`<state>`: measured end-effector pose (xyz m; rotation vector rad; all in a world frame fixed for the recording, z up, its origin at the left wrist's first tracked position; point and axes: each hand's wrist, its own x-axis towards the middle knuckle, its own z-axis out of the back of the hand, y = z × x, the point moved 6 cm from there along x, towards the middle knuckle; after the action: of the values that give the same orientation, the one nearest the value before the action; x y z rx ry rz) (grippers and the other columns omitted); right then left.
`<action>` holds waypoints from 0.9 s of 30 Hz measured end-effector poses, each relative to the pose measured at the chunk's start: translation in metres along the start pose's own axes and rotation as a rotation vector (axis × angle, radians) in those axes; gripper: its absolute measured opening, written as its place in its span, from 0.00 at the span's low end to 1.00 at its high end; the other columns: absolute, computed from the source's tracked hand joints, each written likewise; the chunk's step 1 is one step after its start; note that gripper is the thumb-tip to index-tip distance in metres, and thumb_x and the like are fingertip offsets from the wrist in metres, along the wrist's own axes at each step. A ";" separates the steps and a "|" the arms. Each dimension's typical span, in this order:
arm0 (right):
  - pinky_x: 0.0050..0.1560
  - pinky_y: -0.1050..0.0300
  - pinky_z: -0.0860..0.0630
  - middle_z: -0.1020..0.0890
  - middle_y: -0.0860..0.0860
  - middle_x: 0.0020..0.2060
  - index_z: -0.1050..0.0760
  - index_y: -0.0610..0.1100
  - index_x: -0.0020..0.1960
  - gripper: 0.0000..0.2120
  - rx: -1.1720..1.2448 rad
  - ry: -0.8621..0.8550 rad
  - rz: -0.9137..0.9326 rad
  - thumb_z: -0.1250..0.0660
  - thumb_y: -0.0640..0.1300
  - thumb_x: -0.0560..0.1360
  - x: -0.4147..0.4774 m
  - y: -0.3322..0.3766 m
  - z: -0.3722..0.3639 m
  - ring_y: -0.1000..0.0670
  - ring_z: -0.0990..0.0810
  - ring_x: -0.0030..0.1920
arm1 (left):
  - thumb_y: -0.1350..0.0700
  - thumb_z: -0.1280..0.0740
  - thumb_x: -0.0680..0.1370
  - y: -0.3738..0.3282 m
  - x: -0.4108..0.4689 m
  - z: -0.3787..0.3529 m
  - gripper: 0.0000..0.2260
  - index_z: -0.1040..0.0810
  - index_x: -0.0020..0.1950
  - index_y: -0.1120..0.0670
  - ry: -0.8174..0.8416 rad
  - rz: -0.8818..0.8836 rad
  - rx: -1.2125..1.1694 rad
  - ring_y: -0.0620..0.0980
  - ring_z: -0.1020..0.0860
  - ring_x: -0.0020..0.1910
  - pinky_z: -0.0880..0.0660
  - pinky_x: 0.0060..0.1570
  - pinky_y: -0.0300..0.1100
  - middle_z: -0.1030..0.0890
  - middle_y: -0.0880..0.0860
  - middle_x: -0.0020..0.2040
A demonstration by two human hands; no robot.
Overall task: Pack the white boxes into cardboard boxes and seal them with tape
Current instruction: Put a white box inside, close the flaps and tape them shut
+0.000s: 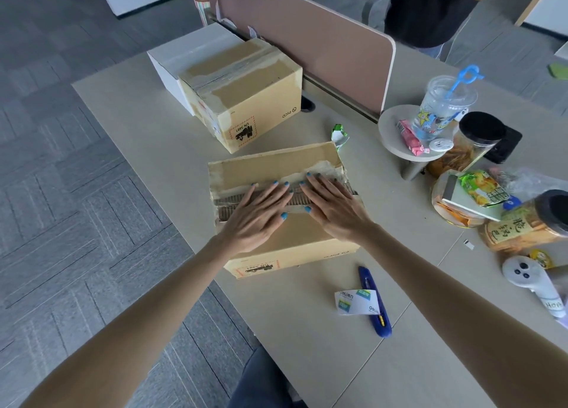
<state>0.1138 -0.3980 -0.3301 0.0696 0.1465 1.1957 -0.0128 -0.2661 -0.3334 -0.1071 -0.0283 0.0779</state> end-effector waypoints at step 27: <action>0.43 0.55 0.32 0.23 0.49 0.52 0.33 0.46 0.71 0.19 1.042 -0.131 -0.474 0.39 0.41 0.81 -0.002 -0.068 -0.006 0.49 0.26 0.50 | 0.40 0.37 0.72 0.054 -0.062 -0.006 0.43 0.57 0.80 0.43 -0.285 0.850 -0.994 0.62 0.31 0.70 0.34 0.68 0.63 0.31 0.57 0.73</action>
<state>0.1744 -0.4247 -0.3452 0.9690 0.6231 0.5373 -0.0782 -0.2178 -0.3470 -1.1015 -0.3066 0.9304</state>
